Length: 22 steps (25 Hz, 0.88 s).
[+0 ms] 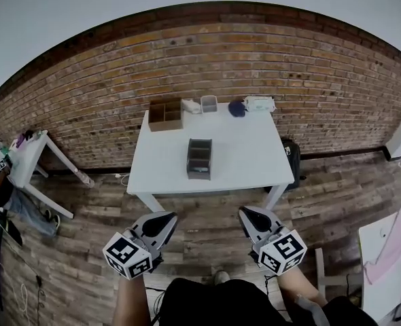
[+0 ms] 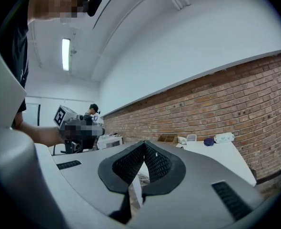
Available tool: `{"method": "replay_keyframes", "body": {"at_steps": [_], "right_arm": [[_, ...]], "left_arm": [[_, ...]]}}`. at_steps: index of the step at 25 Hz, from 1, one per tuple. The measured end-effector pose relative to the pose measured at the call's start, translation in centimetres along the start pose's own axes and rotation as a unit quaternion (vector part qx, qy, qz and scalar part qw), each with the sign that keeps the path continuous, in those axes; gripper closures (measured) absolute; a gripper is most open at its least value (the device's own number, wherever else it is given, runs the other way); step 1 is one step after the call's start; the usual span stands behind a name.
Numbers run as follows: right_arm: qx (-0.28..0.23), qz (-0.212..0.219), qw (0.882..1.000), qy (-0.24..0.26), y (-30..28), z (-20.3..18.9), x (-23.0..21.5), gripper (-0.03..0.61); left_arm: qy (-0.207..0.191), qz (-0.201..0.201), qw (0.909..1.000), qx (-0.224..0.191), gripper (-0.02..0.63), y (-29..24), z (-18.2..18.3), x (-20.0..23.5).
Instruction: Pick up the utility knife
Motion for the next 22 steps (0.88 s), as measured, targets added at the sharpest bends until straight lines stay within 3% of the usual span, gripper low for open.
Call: {"method": "replay_keyframes", "body": {"at_steps": [8,17,22], "right_arm": [[0.03,0.034,0.999,0.006,-3.4,-1.8,0.3,0.58],[0.048,0.024,0.998,0.015,-9.8,-1.9,-0.7,0.58],[0.072,0.009,0.997,0.026,-14.7,-1.7,-1.5,0.58]], "left_arm": [[0.02,0.008,0.9997,0.005,0.624,-0.9,-1.1,3.0],[0.023,-0.03,0.9993,-0.005,0.624,-3.3,-0.8,9.7],[-0.001,-0.083,0.9963,0.02,0.624,-5.6,-0.4,14.1]]}}
Point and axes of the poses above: the fingertips, and each gripper's own axes: y backward along the fingers, x to its left, z out of its top, the point moved 4 cm from there along y, backward along the fingers, and after that the axes turned 8 degrees about -z, right-handed, at the moved point
